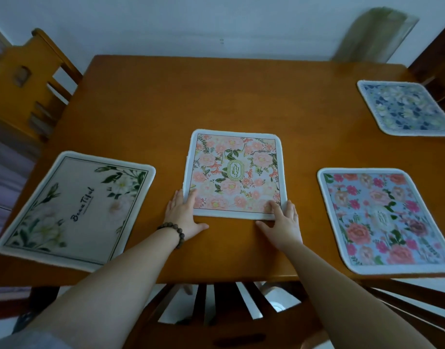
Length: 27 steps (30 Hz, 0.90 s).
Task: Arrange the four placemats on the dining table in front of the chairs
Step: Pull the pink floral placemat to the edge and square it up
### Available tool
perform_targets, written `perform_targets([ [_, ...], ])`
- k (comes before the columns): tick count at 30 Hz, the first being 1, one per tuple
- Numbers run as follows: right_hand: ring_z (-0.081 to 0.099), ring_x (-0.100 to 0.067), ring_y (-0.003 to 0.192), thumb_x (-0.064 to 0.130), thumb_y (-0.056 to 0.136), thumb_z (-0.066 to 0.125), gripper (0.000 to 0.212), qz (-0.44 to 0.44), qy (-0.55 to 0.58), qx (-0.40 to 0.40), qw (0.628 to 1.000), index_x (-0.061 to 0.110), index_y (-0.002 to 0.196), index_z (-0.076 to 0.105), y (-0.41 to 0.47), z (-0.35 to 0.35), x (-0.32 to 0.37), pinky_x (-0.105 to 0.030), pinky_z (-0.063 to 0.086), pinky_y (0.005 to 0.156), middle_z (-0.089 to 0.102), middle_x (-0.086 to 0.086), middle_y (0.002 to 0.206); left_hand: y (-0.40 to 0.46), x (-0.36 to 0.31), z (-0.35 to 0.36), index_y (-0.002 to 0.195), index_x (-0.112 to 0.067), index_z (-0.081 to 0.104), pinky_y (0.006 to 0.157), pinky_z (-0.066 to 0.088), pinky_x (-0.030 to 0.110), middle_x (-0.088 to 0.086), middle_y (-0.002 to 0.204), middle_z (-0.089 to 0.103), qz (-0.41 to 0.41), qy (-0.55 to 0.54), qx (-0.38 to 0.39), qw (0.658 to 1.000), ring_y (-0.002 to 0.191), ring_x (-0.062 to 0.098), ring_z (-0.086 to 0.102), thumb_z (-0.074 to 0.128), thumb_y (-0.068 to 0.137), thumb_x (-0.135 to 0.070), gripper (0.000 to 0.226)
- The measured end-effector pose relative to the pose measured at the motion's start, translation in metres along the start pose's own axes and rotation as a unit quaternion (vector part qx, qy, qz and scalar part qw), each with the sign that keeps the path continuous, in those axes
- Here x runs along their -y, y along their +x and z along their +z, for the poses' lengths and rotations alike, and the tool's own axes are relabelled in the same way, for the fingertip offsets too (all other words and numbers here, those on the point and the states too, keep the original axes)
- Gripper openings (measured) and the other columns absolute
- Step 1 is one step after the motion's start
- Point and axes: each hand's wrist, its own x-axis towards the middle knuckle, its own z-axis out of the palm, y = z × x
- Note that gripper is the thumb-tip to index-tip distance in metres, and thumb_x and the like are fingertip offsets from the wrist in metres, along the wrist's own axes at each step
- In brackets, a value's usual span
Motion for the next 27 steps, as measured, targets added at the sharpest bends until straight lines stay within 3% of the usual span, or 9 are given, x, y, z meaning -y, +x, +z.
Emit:
perform_targets([
  [10,-0.005,-0.035,0.145,0.057,0.086,0.056,0.073,0.032,0.003,0.008,0.999,0.030,0.145,0.022,-0.045,0.016,0.011,-0.047,0.007,0.118,-0.002,-0.016,0.158,-0.052,0.025,0.011,0.150,-0.031,0.002,0.116,0.008,0.043,0.012,0.159,0.000,0.011,-0.010,0.008,1.000,0.146,0.026,-0.003,0.072,0.071,-0.058,0.109],
  [17,-0.008,-0.037,0.144,0.056,0.083,0.060,0.096,0.181,0.097,-0.024,0.978,0.019,0.151,0.003,-0.067,0.033,0.032,-0.046,0.004,0.117,-0.006,-0.026,0.155,-0.057,0.031,0.008,0.151,-0.030,-0.004,0.117,0.007,0.045,0.011,0.159,-0.006,0.026,-0.031,0.030,0.999,0.146,0.025,-0.007,0.072,0.075,-0.053,0.109],
  [22,-0.013,-0.041,0.142,0.048,0.085,0.059,0.083,0.181,0.096,-0.025,0.979,0.022,0.148,0.012,-0.068,0.050,0.052,-0.047,0.000,0.116,-0.009,-0.031,0.153,-0.058,0.030,0.011,0.151,-0.026,-0.002,0.117,0.003,0.046,0.012,0.159,-0.006,0.039,-0.020,0.021,0.999,0.145,0.025,-0.008,0.069,0.076,-0.054,0.107],
  [27,-0.013,-0.036,0.144,0.060,0.089,0.039,0.085,0.114,0.020,-0.060,0.991,0.018,0.151,-0.002,-0.045,0.042,0.046,-0.045,-0.005,0.117,-0.009,-0.027,0.155,-0.061,0.027,0.011,0.151,-0.027,-0.003,0.118,0.001,0.041,0.008,0.159,-0.002,0.088,-0.021,0.036,0.995,0.145,0.020,-0.008,0.070,0.078,-0.050,0.106],
])
